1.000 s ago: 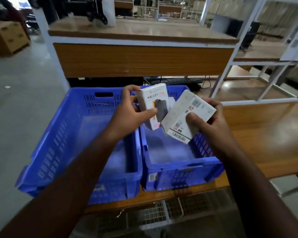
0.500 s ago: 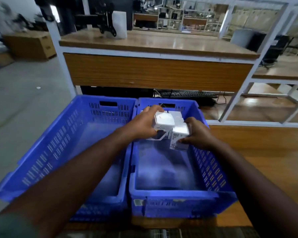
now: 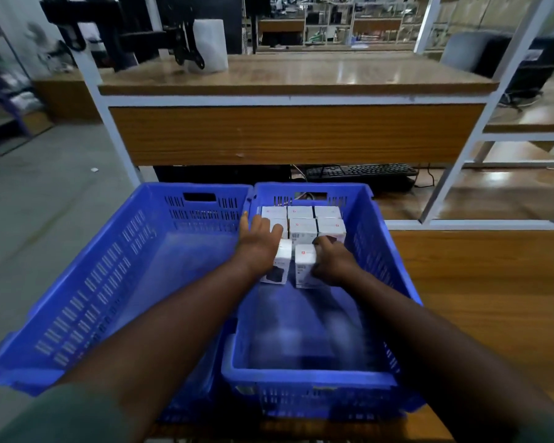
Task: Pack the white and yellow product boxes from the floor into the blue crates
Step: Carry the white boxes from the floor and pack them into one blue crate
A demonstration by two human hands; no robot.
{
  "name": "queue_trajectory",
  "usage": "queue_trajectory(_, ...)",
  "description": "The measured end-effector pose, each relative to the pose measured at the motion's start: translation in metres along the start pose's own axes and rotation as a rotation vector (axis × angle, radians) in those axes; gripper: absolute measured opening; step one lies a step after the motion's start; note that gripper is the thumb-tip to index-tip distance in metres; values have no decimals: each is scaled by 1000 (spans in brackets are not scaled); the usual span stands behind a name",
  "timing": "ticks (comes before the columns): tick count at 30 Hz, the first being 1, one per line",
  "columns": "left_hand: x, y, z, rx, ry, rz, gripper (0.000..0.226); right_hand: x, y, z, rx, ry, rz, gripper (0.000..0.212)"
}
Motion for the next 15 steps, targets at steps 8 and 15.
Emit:
queue_trajectory(8,3,-13,9,45,46,128,28,21,7,8,8,15,-3,59)
queue_trajectory(15,21,-27,19,30,203,253,28,21,3,10,13,-48,28,51)
Point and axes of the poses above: each hand's wrist, its own z-axis towards the middle knuckle, its own x-axis out of the palm, y = z × x, the point moved 9 cm from there along z, towards the middle knuckle, and after that the axes turned 6 degrees about -z, right-handed, at the moved point
